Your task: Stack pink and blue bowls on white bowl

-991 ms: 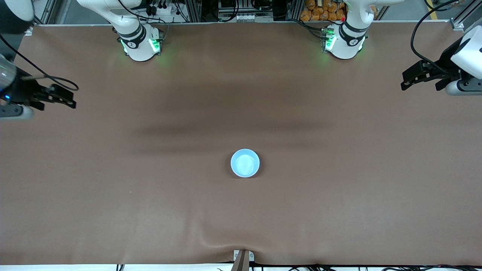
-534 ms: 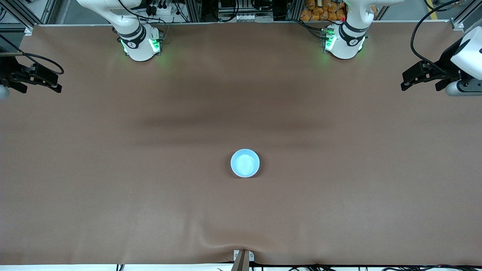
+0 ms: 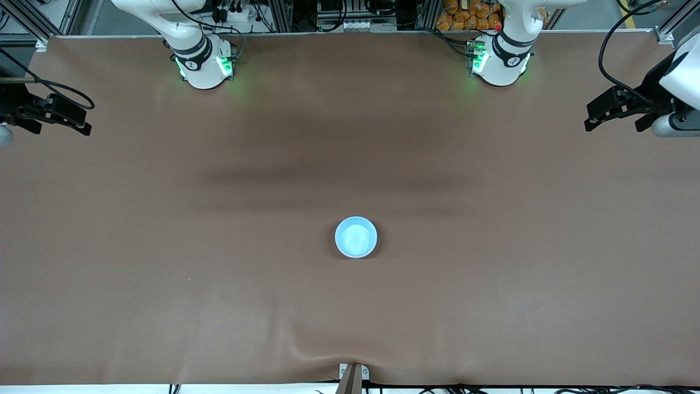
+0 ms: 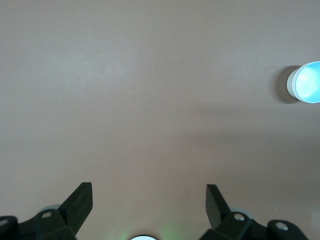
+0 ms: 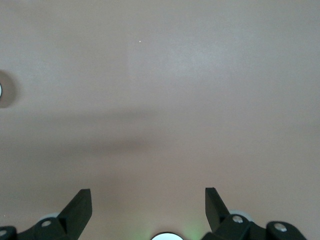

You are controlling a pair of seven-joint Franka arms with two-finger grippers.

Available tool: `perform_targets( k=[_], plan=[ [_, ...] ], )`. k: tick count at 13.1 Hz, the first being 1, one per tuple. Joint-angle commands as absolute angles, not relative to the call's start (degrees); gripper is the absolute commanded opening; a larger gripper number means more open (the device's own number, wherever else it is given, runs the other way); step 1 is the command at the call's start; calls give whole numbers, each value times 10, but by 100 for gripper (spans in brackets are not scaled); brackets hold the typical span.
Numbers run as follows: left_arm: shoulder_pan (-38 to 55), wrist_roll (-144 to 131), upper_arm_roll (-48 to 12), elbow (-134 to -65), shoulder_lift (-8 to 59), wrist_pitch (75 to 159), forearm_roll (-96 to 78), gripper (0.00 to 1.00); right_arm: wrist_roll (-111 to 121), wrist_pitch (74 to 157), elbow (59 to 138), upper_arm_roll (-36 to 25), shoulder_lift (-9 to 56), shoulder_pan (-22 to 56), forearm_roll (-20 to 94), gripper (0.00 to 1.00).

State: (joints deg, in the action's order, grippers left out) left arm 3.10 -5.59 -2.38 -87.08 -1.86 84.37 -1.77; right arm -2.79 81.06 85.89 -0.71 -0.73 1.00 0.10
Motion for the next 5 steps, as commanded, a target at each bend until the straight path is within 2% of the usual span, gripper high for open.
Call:
perform_targets(
  k=[1,5],
  plan=[
    [33,-53,-24,-853,-6,842,-18,100,-33,808,855,-3,-11,4,-3,100],
    [32,-54,-24,-853,-6,842,-20,100,-32,808,855,-3,-8,-4,-3,100]
  ],
)
